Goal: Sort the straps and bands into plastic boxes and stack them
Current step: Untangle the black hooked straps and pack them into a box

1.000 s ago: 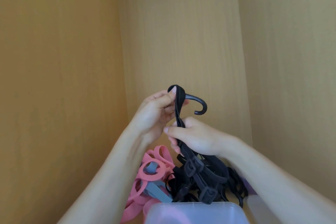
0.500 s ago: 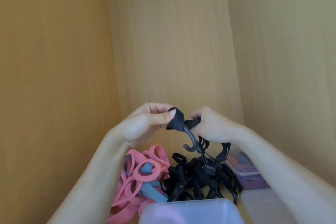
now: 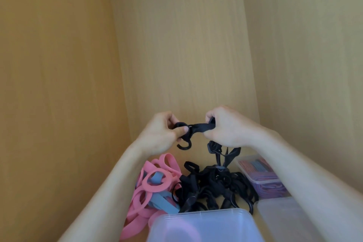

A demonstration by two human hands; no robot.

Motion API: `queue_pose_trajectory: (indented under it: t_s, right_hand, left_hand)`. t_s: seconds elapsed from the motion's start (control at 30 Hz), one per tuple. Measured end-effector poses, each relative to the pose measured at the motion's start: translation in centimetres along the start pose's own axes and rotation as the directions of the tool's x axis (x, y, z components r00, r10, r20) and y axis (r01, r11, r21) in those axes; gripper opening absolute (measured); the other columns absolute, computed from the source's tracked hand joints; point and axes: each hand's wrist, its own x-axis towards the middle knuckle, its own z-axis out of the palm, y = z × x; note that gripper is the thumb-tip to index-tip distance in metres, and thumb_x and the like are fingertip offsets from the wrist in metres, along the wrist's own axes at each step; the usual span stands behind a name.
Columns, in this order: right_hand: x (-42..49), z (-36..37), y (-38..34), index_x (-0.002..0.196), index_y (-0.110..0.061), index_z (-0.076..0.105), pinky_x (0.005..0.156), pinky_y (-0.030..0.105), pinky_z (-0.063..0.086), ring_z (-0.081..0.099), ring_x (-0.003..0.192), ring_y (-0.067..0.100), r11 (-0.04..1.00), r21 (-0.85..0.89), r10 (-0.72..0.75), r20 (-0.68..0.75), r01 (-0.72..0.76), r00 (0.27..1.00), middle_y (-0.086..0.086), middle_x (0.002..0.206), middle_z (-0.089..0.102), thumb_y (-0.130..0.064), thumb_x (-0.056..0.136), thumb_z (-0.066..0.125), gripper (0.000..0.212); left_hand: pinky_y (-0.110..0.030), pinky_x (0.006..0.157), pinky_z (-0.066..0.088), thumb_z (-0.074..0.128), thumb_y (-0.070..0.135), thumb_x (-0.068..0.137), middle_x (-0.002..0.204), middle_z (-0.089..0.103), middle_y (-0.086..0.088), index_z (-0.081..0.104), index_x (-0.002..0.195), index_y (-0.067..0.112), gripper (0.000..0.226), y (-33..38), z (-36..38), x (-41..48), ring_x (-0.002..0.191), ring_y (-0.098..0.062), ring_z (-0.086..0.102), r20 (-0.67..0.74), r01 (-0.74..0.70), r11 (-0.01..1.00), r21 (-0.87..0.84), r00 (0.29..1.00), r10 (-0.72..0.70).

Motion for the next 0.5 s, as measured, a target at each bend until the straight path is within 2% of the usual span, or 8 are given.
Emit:
queue_pose_trajectory:
  t_s: [0.1, 0.2, 0.37, 0.43, 0.5]
  right_hand:
    - [-0.1, 0.5, -0.7, 0.078, -0.011, 0.059, 0.058, 0.032, 0.039, 0.050, 0.058, 0.018, 0.998, 0.064, -0.034, 0.070, 0.029, 0.997, 0.004, 0.067, 0.057, -0.029, 0.088, 0.067, 0.022]
    - [-0.2, 1.4, -1.5, 0.074, -0.015, 0.054, 0.059, 0.030, 0.037, 0.044, 0.054, 0.014, 0.983, 0.171, -0.088, 0.130, 0.066, 0.988, -0.003, 0.062, 0.046, -0.031, 0.090, 0.068, 0.026]
    - [-0.6, 3.5, -2.9, 0.068, -0.016, 0.054, 0.062, 0.027, 0.037, 0.041, 0.051, 0.008, 0.940, 0.333, -0.161, 0.245, 0.073, 0.956, -0.012, 0.054, 0.043, -0.027, 0.094, 0.066, 0.030]
    - [-0.7, 4.4, -3.5, 0.065, -0.011, 0.053, 0.063, 0.029, 0.037, 0.041, 0.055, 0.012, 0.931, 0.357, -0.179, 0.271, 0.074, 0.946, -0.005, 0.058, 0.043, -0.027, 0.094, 0.063, 0.034]
    - [-0.7, 5.1, -4.1, 0.057, -0.013, 0.043, 0.057, 0.028, 0.030, 0.033, 0.050, 0.013, 0.924, 0.372, -0.200, 0.273, 0.089, 0.941, -0.006, 0.053, 0.036, -0.026, 0.095, 0.059, 0.044]
  left_hand:
    - [-0.049, 0.075, 0.059, 0.073, 0.020, 0.091, 0.081, 0.073, -0.009, 0.056, 0.084, 0.015, 0.019, -0.3, 0.6, 0.2, 0.076, -0.025, 0.072, -0.227, 0.003, 1.000, -0.009, 0.974, -0.005]
    - [-0.054, 0.078, 0.057, 0.073, 0.020, 0.091, 0.086, 0.072, -0.011, 0.053, 0.083, 0.016, 0.022, -0.4, 0.8, 0.3, 0.080, -0.030, 0.072, -0.377, -0.036, 0.998, -0.052, 0.926, 0.014]
    - [-0.046, 0.083, 0.061, 0.070, 0.011, 0.094, 0.091, 0.073, -0.014, 0.052, 0.084, 0.013, 0.020, 0.4, 0.6, 0.6, 0.081, -0.025, 0.076, -0.480, -0.101, 0.929, -0.356, 0.872, -0.089]
    - [-0.033, 0.076, 0.060, 0.069, 0.014, 0.095, 0.094, 0.073, -0.015, 0.054, 0.086, 0.012, 0.018, 0.9, 0.3, 0.5, 0.081, -0.023, 0.075, -0.483, -0.133, 0.876, -0.464, 0.867, -0.124]
    - [-0.026, 0.070, 0.055, 0.067, 0.015, 0.097, 0.095, 0.072, -0.019, 0.054, 0.087, 0.011, 0.017, 1.7, -0.3, 0.4, 0.081, -0.023, 0.072, -0.446, -0.165, 0.774, -0.611, 0.880, -0.165]
